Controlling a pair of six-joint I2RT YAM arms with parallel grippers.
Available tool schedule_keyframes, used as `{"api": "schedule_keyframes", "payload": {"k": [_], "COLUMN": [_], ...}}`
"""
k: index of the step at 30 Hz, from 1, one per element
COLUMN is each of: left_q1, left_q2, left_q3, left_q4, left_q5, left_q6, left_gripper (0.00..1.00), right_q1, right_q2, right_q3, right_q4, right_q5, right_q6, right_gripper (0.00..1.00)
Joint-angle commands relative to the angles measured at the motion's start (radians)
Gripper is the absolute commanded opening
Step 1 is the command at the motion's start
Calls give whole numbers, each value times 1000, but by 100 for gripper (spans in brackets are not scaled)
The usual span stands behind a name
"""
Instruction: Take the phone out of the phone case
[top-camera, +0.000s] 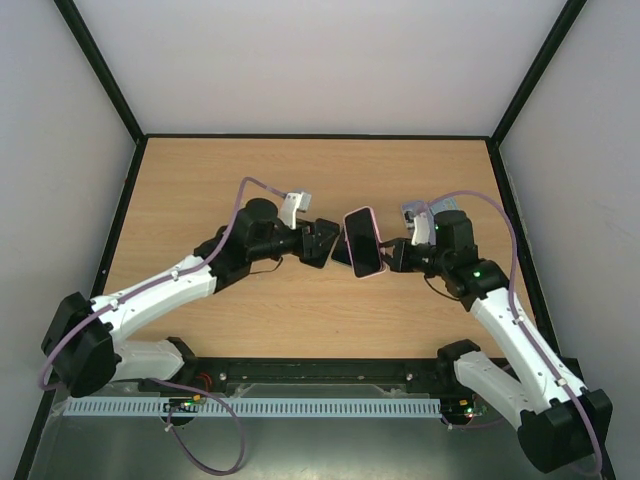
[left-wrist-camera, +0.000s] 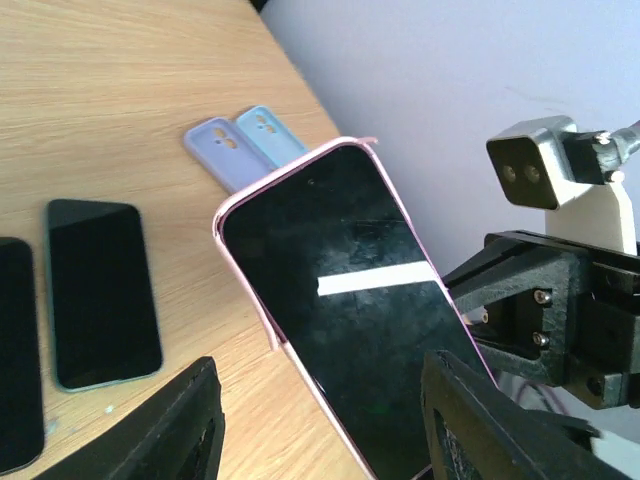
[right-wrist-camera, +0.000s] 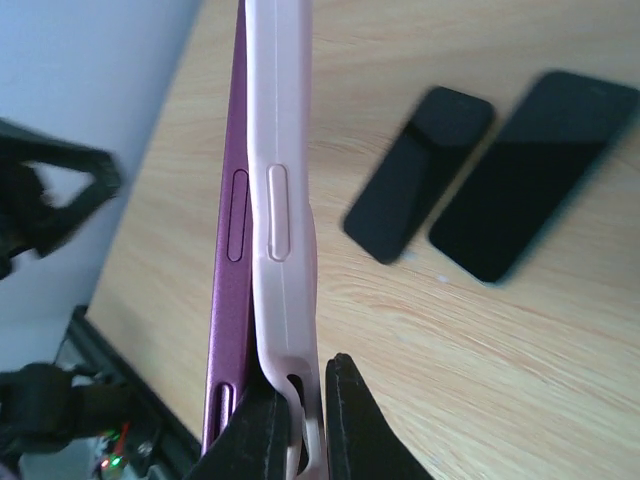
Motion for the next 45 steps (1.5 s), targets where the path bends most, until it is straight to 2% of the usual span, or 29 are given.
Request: {"api": "schedule_keyframes", "payload": {"k": [1, 4, 9, 13, 17, 23, 26, 28, 40, 45], "left_q1": [-76, -162, -334, -424, -489, -529, -528, -528, -521, -522], "left_q2": [0, 36, 142, 244, 362, 503, 542, 565, 637, 659], "left_q3": [5, -2, 28, 37, 77, 109, 99, 96, 76, 92], "left_q4": [-79, -57, -16, 78, 144, 255, 336, 375, 478, 451], "left_q5": [-258, -377, -627, -739, -829, -861, -867, -869, -842, -848], "left_q6": [34, 56, 154, 222, 284, 378, 404, 428, 553, 590], "left_gripper": [54, 53, 53, 58, 60, 64, 71, 72, 65, 60], "right_q1": [-2, -3, -3, -3, -3, -3, -3, -3, -2, -3], "right_q2": [-8, 15, 46, 66, 91, 180, 246, 275, 350, 346], "right_q3": [-31, -37, -52, -85, -121, -133, -121, -117, -117, -123], "right_q4": [44, 9, -62, -94, -69, -11, 7, 20, 44, 49], "right_q5": [208, 329, 424, 586, 585, 563, 552, 545, 508, 502], "right_q6": [81, 108, 111, 127, 143, 156, 162, 160, 153, 155], "right_gripper": [2, 2, 2, 2, 2, 2, 2, 2, 2, 2]}}
